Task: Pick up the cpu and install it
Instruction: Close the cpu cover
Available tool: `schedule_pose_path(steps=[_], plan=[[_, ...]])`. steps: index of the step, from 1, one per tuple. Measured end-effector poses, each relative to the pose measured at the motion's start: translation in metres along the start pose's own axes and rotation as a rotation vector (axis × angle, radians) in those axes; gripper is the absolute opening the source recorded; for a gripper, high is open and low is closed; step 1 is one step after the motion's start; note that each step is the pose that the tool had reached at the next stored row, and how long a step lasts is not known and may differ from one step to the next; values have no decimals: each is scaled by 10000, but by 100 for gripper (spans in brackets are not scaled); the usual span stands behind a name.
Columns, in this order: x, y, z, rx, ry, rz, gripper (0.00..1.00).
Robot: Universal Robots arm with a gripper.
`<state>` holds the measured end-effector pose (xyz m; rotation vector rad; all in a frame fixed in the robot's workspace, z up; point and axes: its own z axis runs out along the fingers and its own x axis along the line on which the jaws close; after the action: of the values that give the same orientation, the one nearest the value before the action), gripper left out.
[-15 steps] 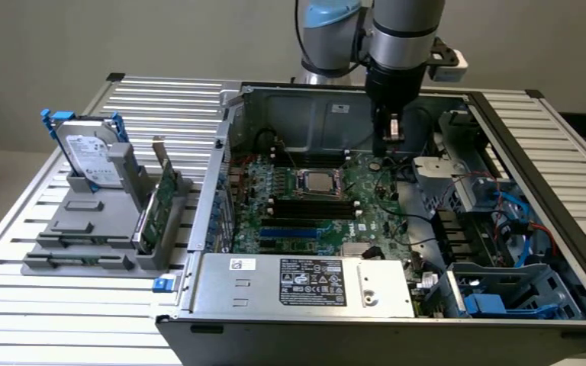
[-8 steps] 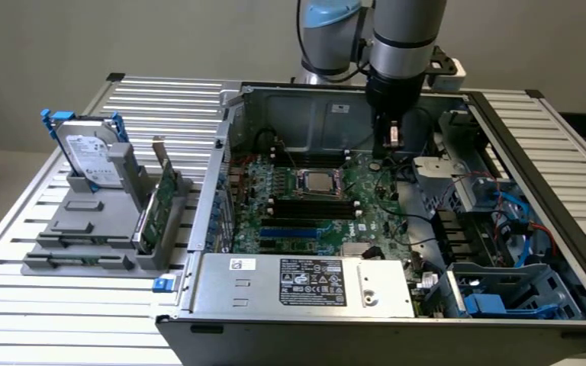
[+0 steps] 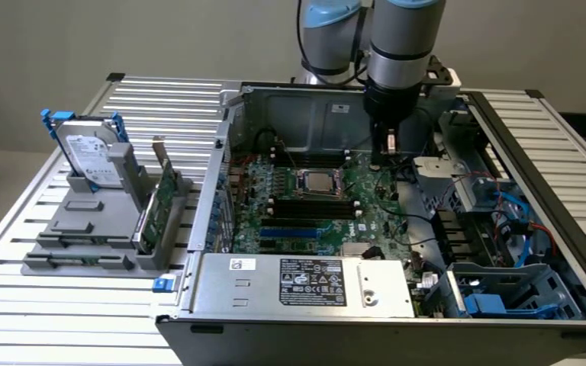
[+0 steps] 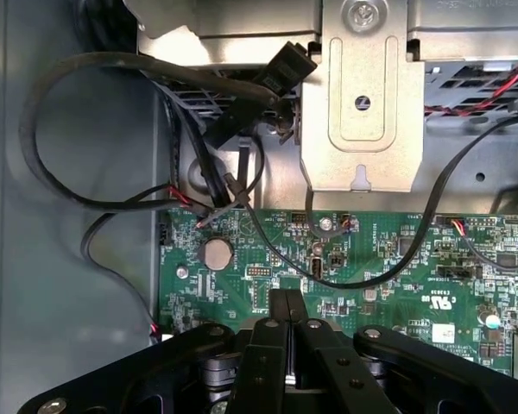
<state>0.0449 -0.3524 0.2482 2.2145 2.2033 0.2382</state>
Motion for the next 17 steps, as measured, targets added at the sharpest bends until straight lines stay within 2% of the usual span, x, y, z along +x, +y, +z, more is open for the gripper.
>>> schedule_pose_path(steps=[4,9,11,14,17], plan=[[0,-6,52,0,0,0,11],[1,-8,67,17,-5,4,11],[1,-10,68,85,-3,14,11],[1,-26,66,236,-4,33,11],[1,-50,63,341,0,47,11]])
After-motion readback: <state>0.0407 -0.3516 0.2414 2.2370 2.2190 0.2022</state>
